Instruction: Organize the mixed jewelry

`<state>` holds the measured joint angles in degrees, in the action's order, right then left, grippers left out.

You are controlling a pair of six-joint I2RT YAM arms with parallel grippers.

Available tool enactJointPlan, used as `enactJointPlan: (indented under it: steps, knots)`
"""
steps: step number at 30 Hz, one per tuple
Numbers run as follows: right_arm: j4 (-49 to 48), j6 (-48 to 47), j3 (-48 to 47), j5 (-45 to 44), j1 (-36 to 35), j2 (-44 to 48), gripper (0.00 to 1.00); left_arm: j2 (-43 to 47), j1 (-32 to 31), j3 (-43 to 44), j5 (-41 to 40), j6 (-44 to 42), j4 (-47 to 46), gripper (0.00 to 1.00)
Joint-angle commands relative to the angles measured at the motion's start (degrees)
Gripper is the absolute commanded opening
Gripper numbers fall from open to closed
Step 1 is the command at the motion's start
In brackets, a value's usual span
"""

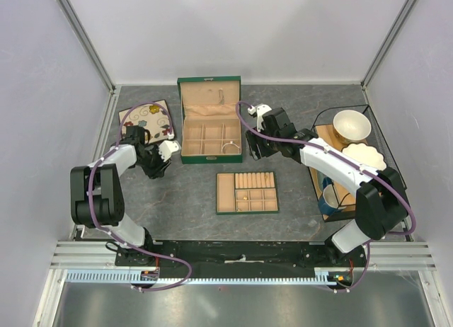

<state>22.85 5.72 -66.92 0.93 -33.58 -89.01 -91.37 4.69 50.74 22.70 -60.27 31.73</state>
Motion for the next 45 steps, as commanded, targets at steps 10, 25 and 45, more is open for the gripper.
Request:
enactJointPlan:
  steps: [10, 25, 45]
  knots:
    - [-0.9, 0.0, -1.2, 1.1, 0.9, 0.1, 0.71, -2.2, -0.5, 2.8, 1.5, -3.4, 0.8, 0.41]
    - [-1.0, 0.3, -1.1, 1.5, 1.3, 0.2, 0.71, -5.0, -0.6, 3.6, -0.2, -5.2, 4.9, 0.35]
    - [-1.2, 0.5, -0.5, 2.3, 2.0, 1.4, 0.71, -4.9, -0.6, 7.0, 2.9, -1.2, 9.8, 0.02]
